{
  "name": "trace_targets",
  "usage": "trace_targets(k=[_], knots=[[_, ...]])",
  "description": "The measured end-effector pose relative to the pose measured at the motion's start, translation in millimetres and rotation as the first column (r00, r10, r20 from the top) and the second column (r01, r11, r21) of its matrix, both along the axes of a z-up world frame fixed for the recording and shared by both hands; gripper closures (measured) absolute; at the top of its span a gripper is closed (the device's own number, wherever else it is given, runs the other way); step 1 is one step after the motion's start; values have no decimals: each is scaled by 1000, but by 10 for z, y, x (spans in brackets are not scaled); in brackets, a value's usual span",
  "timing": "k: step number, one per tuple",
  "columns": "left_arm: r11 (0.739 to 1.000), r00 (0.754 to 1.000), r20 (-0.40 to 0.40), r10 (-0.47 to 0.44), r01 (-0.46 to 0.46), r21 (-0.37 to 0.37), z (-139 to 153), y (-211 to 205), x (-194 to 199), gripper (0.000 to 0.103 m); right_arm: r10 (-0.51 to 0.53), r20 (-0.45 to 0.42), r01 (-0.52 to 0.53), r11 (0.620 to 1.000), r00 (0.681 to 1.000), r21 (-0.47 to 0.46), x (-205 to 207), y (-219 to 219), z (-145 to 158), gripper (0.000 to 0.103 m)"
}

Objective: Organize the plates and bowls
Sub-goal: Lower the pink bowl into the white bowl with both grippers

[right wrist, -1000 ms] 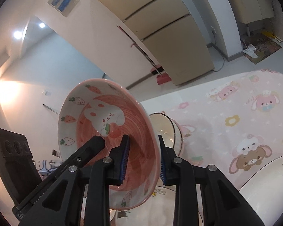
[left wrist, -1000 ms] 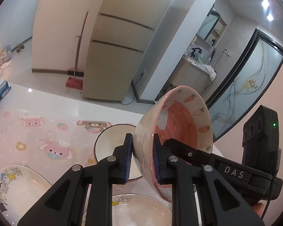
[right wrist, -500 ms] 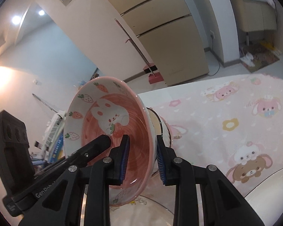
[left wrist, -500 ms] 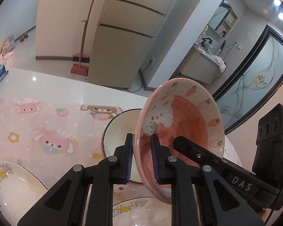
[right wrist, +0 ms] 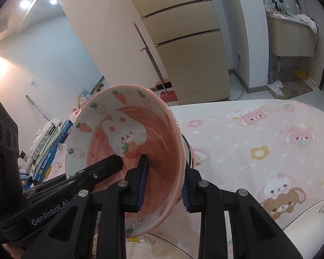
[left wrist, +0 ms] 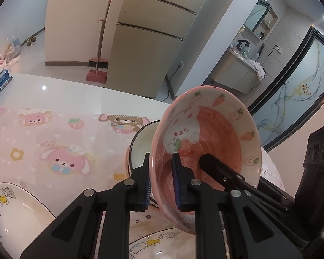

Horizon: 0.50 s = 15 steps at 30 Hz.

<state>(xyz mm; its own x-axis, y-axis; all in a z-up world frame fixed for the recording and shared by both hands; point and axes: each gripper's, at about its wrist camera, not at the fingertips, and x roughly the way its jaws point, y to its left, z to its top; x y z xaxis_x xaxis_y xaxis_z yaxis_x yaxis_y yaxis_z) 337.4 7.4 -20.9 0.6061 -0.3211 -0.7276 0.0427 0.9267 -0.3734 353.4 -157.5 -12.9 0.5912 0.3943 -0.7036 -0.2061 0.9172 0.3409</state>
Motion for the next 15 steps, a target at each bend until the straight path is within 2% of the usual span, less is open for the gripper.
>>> trace_targets(k=[8,12,15], knots=[[999,1000,-28,9,-8,32,-26,12,32,89,2,14,-1,998,1000,-56,-34,107,0,73],[1000,999,-41,3,-3,11,-52,49,49,89,12,43,-7,993,999,-116,-70,180,26,73],[999,1000,-30,0,1,41,-51,33,42,89,15,69,-4,988,997,-157,-89,214,44,73]])
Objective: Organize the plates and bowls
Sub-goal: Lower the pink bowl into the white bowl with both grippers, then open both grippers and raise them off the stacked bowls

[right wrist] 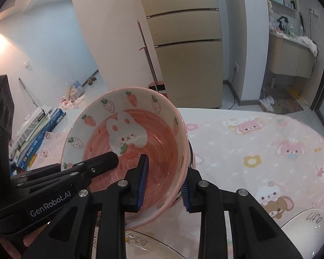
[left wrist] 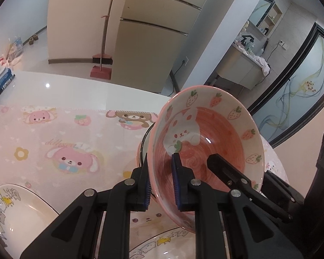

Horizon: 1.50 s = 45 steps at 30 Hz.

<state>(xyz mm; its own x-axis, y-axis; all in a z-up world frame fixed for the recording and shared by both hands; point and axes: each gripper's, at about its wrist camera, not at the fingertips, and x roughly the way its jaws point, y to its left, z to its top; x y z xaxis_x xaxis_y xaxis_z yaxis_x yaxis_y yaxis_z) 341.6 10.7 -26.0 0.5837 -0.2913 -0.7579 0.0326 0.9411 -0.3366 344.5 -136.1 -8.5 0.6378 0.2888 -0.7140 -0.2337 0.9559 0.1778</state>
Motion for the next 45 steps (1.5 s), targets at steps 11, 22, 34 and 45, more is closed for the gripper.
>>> trace_targets(k=[11,22,34,45], knots=[[995,990,138,-42,30,91,7,-87,-71,90,-1,71,1,1000,997,1,24,-115,2,84],[995,990,141,-12,-3,102,-65,-95,-7,88,-24,79,25,1000,997,-8,33,-131,17,84],[998,997,69,-30,26,51,23,-122,-12,69,-66,40,65,998,997,26,97,-274,-8,84],[994,1000,23,-12,9,110,43,-58,-5,81,-53,85,51,999,995,17,38,-192,43,95]])
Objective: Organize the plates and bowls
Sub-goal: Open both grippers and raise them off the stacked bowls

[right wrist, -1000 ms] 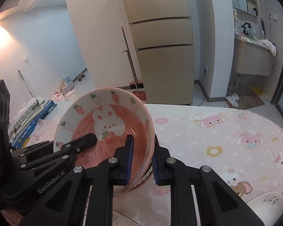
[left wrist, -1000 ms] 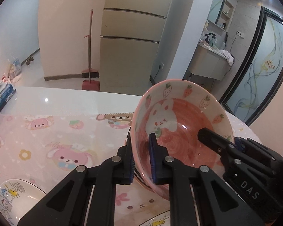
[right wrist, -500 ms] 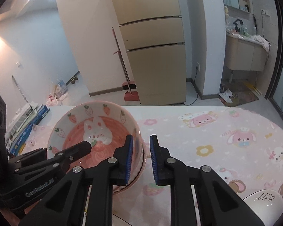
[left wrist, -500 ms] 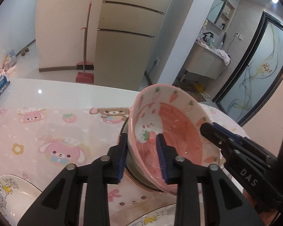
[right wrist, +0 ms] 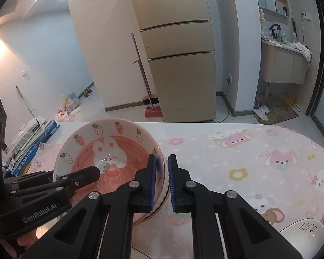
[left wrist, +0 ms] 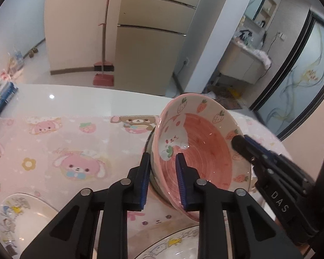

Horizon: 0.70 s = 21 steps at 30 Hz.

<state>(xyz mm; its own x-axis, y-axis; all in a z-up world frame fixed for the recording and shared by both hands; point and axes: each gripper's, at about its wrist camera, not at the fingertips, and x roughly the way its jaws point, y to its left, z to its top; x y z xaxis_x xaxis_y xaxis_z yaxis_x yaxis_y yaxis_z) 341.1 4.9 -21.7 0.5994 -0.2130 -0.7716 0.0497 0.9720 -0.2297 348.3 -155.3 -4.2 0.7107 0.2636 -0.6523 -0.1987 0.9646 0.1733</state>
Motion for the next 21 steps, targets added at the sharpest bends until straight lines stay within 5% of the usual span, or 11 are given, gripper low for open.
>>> trace_targets(k=[11,13,14,16,18,21], knots=[[997,998,58,6,-10,78,72,-36,-69,79,-23,20,23,1000,1000,-15,8,-77,84,96],[998,995,97,4,-9,58,160,-6,-116,54,-47,62,50,997,997,-50,-33,-104,170,94],[998,993,119,9,-17,64,207,-1,-143,50,-54,74,59,997,996,-57,-47,-117,208,87],[994,983,184,12,-32,104,321,-30,-217,46,-85,122,95,993,989,-74,-109,-164,336,57],[990,969,247,7,-41,134,437,-56,-306,35,-114,191,131,988,975,-79,-194,-220,467,17],[983,929,371,-5,-64,172,629,-81,-478,12,-146,327,184,979,934,-88,-393,-299,690,16]])
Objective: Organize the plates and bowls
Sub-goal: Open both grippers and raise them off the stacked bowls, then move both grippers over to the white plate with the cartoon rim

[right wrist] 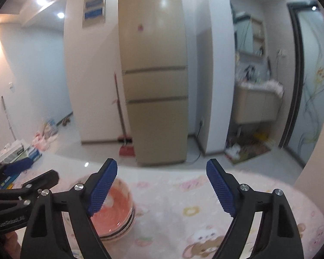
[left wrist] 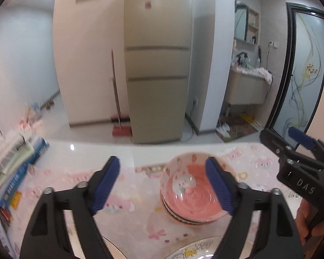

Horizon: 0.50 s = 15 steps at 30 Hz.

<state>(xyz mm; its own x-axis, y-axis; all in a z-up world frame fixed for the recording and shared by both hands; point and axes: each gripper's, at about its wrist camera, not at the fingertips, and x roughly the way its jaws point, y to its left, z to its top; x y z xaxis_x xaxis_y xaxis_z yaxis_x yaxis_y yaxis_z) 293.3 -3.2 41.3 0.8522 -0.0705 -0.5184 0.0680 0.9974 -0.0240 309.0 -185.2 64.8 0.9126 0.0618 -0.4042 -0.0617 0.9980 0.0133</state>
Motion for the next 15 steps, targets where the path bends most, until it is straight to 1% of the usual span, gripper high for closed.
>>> trace_targets(k=[1,2,4,5,7,9,11,12,14,15], knots=[[1000,999,50,-1,0,14,62,2,-58,2,-14,31,15,1000,999,-18,-55,-14,73,16],[1000,995,95,0,-2,25,117,-3,-127,0,-25,53,26,999,998,-30,-95,-25,134,16],[999,986,168,-1,-5,34,228,15,-234,0,-51,109,57,997,993,-46,-206,-54,261,9],[1000,984,177,-9,4,26,256,46,-253,0,-68,139,75,996,988,-49,-263,-79,326,0],[1000,983,181,-29,29,3,328,73,-267,0,-88,191,98,994,978,-39,-358,-123,419,0],[1000,976,219,4,-4,-1,391,98,-315,0,-118,218,128,991,969,-34,-417,-164,497,0],[1000,959,281,30,-31,-2,448,118,-397,0,-142,243,157,987,959,-44,-484,-199,575,0],[999,944,328,46,-51,4,481,119,-462,0,-146,256,164,985,956,-50,-513,-211,609,0],[998,912,408,45,-63,31,534,117,-579,0,-124,272,146,988,954,-60,-587,-215,693,0],[996,904,425,44,-72,49,582,115,-610,0,-133,278,154,986,951,-56,-629,-221,744,0]])
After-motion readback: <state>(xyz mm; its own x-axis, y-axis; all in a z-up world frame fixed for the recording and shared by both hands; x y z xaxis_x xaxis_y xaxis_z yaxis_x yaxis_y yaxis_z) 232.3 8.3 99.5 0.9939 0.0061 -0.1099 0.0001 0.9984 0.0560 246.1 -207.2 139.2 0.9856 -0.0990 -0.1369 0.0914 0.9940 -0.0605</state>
